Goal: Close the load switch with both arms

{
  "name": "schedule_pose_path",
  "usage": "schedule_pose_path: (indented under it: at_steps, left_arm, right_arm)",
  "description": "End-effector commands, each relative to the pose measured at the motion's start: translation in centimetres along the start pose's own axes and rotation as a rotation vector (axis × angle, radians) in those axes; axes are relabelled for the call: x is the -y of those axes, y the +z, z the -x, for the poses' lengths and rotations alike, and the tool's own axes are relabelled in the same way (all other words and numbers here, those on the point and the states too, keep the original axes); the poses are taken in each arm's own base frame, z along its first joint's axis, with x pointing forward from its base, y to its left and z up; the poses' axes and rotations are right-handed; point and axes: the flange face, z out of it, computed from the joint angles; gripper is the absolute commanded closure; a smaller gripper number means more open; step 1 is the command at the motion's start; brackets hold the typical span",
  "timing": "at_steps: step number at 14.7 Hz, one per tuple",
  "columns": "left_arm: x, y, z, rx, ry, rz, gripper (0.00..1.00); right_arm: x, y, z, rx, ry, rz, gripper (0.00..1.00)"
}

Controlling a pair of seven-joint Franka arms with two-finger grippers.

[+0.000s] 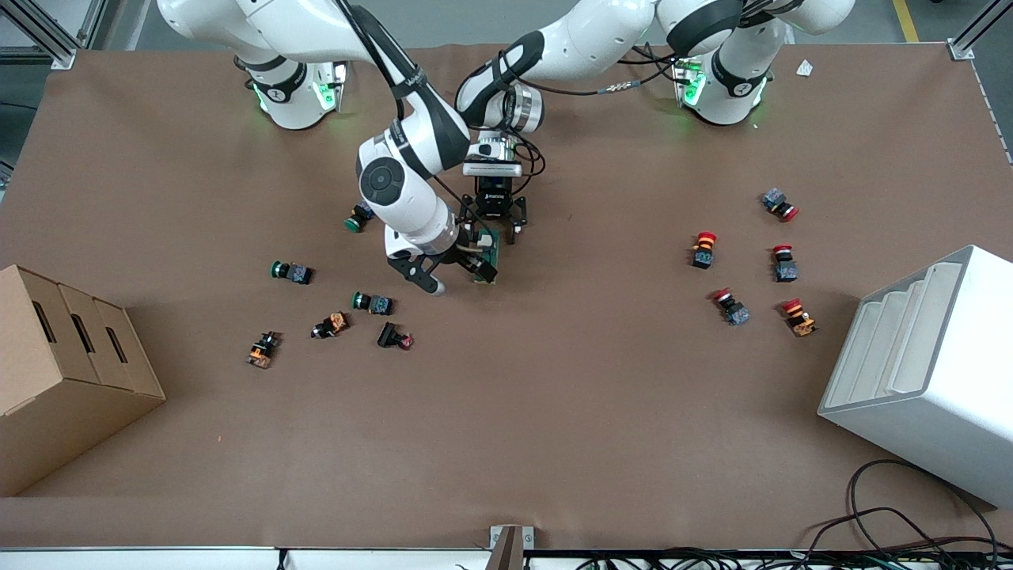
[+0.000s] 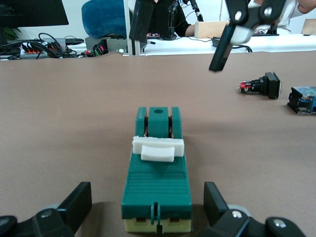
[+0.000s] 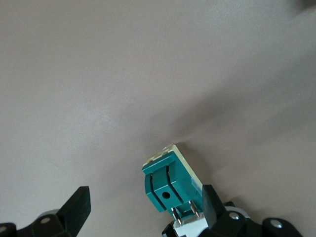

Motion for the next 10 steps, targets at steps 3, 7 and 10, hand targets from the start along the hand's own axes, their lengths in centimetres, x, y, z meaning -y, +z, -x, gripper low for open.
schedule_pose_path:
  at_steps: [3,7,10]
  left_arm:
    - [-0.3,0.5,0.7,-0.015,0.01,0.012,0.0]
    - [-0.3,0.5,0.9,-0.012,0.006,0.012,0.0]
    - [-0.2,0.5,0.9,-0.012,0.008,0.011,0.0]
  right_arm:
    - [-1.8,2.9,1.0,-0.024,0.023,-0.002,0.0]
    - [-1.6,3.0,1.6,-0.021,0.036,-0.002,0.0]
    - [-1.7,3.6,2.2,-0.019,0.035,0.004,0.0]
